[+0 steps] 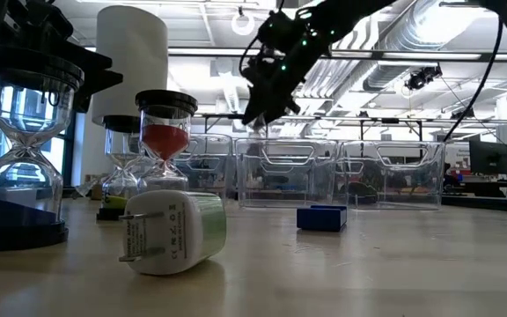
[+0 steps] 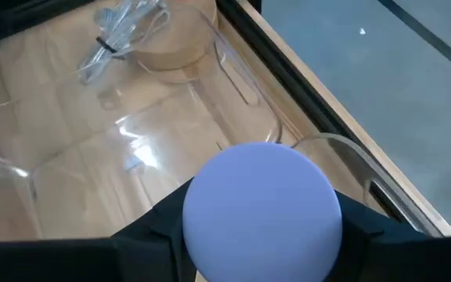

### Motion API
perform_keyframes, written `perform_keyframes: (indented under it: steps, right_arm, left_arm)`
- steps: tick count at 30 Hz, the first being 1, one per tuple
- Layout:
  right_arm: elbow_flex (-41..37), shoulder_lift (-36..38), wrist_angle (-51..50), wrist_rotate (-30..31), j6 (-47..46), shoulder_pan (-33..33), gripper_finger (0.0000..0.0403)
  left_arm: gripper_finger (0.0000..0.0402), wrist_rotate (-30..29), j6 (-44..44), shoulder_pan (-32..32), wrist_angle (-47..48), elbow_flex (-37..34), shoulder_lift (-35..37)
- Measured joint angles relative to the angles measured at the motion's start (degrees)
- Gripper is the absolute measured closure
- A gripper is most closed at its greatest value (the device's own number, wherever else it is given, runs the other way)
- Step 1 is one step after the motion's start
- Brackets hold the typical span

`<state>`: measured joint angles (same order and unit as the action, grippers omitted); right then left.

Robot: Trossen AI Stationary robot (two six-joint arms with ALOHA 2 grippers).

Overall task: Pick & Place Office items
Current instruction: Put the top violet hourglass into the middle transparent bin

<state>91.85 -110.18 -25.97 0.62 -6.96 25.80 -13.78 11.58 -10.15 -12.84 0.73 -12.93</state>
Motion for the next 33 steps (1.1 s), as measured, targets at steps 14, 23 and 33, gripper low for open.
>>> perform_keyframes:
  steps: [14,23,33]
  right_arm:
    - [-16.82,-0.47,19.91,0.52,-0.12,0.95,0.023]
    - [-17.67,-0.81,21.65,1.98,1.11,2.36,0.0227]
    - [-17.68,-0.84,20.44,-0.92,0.72,2.76,0.0223]
  left_arm:
    - [0.0239,0.09,2.4,0.0,0.35,0.0,0.0]
    - [0.0239,0.09,2.4,0.0,0.37,0.0,0.01]
    - [0.0239,0.09,2.38,0.0,0.35,0.0,0.01]
